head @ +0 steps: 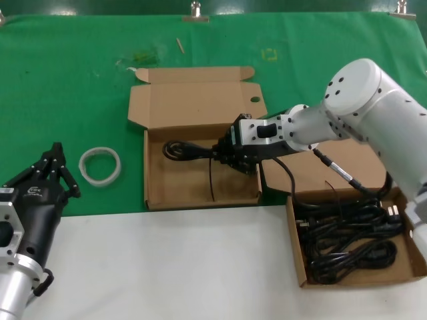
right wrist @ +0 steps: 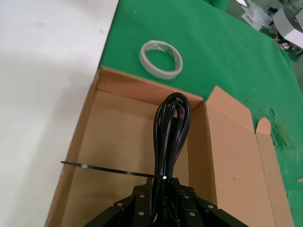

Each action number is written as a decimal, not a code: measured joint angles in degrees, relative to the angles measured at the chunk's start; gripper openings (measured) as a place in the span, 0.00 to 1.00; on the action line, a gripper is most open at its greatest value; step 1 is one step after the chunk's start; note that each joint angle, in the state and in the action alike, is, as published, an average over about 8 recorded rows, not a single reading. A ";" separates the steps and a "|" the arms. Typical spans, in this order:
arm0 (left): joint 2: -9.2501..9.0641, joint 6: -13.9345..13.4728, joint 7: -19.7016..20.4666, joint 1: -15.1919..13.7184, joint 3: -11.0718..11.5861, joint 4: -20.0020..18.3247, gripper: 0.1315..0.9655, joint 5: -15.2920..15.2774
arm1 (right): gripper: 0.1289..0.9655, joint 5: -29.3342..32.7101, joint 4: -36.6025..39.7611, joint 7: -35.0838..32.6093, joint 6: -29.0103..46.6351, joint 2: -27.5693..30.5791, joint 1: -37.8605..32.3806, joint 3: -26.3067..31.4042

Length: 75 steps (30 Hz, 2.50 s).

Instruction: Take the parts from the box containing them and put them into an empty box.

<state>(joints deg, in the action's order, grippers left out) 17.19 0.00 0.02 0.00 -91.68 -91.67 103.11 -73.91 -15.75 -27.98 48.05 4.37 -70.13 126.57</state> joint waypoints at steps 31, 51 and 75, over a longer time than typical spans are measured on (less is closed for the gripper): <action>0.00 0.00 0.00 0.00 0.00 0.00 0.01 0.00 | 0.11 -6.72 13.16 -14.33 -7.37 -4.35 -1.31 -4.37; 0.00 0.00 0.00 0.00 0.00 0.00 0.02 0.00 | 0.30 -7.12 13.48 -15.61 -7.19 -4.21 -1.06 -5.64; 0.00 0.00 0.00 0.00 0.00 0.00 0.29 0.01 | 0.85 -10.35 0.44 -9.25 -13.16 -1.72 9.34 -9.92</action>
<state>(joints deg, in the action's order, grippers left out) 17.19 0.00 0.02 0.00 -91.68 -91.67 103.12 -84.26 -15.30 -37.23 34.89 2.64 -60.78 116.65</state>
